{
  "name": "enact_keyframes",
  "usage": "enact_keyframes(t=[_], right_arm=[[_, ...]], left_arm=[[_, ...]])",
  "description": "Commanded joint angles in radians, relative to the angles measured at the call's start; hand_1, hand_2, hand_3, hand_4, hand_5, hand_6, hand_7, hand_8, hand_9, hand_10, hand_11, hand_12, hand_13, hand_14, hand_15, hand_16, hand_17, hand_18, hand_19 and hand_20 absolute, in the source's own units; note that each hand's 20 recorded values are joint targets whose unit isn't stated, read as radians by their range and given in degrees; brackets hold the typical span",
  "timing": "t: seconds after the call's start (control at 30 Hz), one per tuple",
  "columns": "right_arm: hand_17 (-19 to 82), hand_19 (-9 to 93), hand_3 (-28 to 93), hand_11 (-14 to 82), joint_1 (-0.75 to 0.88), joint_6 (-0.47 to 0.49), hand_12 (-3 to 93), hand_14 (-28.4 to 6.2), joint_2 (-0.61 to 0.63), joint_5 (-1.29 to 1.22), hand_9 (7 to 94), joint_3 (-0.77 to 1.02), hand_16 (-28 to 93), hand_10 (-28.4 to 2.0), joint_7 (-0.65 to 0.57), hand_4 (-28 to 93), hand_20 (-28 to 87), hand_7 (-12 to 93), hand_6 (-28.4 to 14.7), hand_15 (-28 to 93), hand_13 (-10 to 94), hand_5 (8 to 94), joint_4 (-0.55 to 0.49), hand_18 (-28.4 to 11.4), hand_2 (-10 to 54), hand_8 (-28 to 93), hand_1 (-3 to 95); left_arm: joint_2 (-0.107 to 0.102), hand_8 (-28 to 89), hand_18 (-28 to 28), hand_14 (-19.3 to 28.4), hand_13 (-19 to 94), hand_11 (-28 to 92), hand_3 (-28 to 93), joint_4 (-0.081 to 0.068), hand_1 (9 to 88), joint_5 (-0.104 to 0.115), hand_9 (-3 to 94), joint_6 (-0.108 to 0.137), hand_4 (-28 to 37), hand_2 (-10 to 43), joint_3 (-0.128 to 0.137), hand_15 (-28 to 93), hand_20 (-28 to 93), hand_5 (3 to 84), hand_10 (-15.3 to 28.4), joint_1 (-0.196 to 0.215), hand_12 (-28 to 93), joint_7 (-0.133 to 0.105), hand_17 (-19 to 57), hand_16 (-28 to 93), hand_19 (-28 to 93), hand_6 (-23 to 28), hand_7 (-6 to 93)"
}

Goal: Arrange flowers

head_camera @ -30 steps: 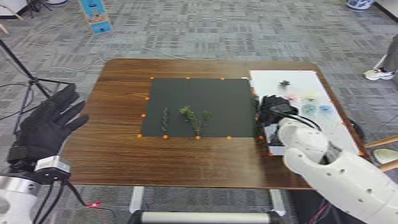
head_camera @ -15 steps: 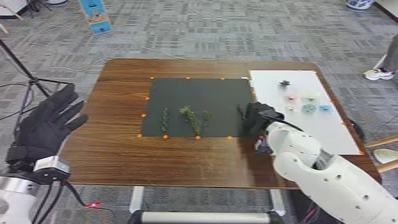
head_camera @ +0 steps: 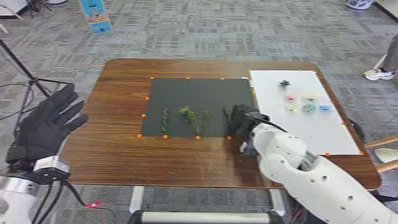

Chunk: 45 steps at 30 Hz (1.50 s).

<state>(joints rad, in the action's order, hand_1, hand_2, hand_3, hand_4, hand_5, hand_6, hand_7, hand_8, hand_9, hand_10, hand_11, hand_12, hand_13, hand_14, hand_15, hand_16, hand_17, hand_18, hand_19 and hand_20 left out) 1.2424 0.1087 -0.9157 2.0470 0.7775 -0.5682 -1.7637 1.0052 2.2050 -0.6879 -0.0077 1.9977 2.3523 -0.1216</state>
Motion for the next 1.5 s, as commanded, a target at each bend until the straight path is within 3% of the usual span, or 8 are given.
enact_keyframes(t=[0.03,0.73,0.93,1.03,1.1,1.13,1.5], right_arm=[[54,93,78,59.8,0.019,0.000,40.0,-7.1,-0.027,-0.005,84.9,-0.018,40,-9.1,-0.007,-13,71,46,-0.1,82,81,78.1,0.002,-20.7,-9.5,23,43.7],[54,93,78,59.4,0.028,-0.034,40.3,-6.6,-0.042,0.031,85.1,-0.030,40,-8.6,-0.003,-12,71,46,0.6,81,81,77.9,0.020,-20.7,-9.5,23,42.4],[54,93,77,59.1,0.028,-0.017,40.2,-6.4,-0.035,0.072,84.2,-0.027,41,-8.6,0.002,-19,71,44,0.8,80,81,76.5,0.027,-20.2,-9.5,20,33.5],[54,93,78,59.0,0.033,-0.005,40.1,-6.4,-0.035,0.086,84.0,-0.021,41,-8.8,0.005,-21,71,44,0.5,80,81,76.5,0.025,-20.2,-9.5,16,30.0],[54,93,79,58.9,0.032,-0.001,39.9,-6.4,-0.037,0.098,84.0,-0.019,40,-8.9,0.003,-22,71,47,0.3,80,81,76.7,0.023,-20.2,-9.5,-4,26.5],[54,93,78,58.9,0.031,-0.009,39.8,-6.4,-0.035,0.111,84.0,-0.022,40,-8.9,0.003,-22,71,48,0.2,80,81,76.8,0.022,-20.2,-9.5,-8,25.6],[56,93,75,58.3,0.046,-0.040,39.5,-5.9,-0.010,0.192,85.5,0.017,40,-8.6,-0.014,-26,71,47,-0.3,80,82,77.0,-0.072,-20.1,-9.5,-9,20.1]], left_arm=[[0.002,-10,17.8,11.0,14,11,65,0.006,24.1,0.005,18.0,0.001,-28.3,-9.5,0.004,12,9,23.0,7.9,0.003,18,0.001,-11.4,5,36,0.9,17.2],[-0.001,-10,17.8,11.0,14,12,65,0.004,24.1,0.005,18.0,0.000,-28.3,-9.5,0.002,12,9,23.0,7.9,0.001,18,0.006,-11.4,5,36,0.9,17.3],[0.001,-10,17.8,11.1,14,12,65,0.005,24.1,0.005,17.9,-0.001,-28.3,-9.5,0.003,12,9,23.0,7.9,0.003,18,0.002,-11.4,5,36,0.9,17.3],[0.002,-10,17.8,11.1,14,12,65,0.005,24.2,0.004,17.9,-0.001,-28.3,-9.5,0.004,12,9,23.0,7.9,0.004,18,0.003,-11.4,5,36,0.9,17.3],[0.001,-10,17.8,11.1,14,12,65,0.004,24.1,0.004,17.9,-0.001,-28.3,-9.5,0.003,12,9,23.0,7.9,0.002,18,0.004,-11.4,5,36,1.0,17.2],[0.001,-10,17.8,11.1,14,12,65,0.005,24.0,0.004,17.9,0.000,-28.3,-9.5,0.004,12,9,23.0,7.9,0.003,18,0.004,-11.4,5,36,1.0,17.2],[0.005,-10,17.8,11.3,14,12,65,0.009,24.1,0.006,17.9,0.003,-28.3,-9.5,0.008,12,9,22.9,7.9,0.013,18,-0.002,-11.5,5,36,0.9,17.2]])
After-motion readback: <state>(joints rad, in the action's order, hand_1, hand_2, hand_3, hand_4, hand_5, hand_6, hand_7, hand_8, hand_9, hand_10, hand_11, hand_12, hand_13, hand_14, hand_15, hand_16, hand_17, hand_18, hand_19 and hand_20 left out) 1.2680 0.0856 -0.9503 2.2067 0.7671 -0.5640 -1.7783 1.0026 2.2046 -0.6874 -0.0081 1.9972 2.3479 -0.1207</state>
